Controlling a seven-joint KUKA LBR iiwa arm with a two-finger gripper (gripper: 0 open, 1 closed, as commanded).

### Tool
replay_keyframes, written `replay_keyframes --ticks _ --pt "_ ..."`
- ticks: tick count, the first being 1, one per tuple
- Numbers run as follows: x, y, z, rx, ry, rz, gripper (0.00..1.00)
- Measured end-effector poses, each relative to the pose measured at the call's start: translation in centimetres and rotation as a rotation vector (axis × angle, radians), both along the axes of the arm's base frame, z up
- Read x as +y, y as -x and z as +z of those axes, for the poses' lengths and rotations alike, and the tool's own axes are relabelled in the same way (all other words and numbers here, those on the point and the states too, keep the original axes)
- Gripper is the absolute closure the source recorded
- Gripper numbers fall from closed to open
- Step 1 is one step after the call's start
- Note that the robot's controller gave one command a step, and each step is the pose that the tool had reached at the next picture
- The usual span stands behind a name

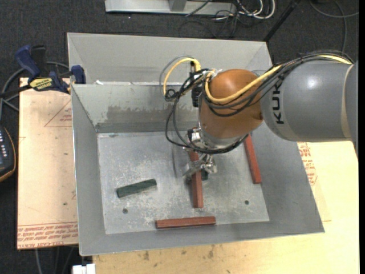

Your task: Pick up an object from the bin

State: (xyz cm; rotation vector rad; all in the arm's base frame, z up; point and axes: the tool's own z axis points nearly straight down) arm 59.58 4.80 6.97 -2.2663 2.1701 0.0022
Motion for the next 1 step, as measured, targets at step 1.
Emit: replay_keyframes --ticks 1 --pt "0.12 -0.03 1.83 -0.001 0.0 -0.004 1.0"
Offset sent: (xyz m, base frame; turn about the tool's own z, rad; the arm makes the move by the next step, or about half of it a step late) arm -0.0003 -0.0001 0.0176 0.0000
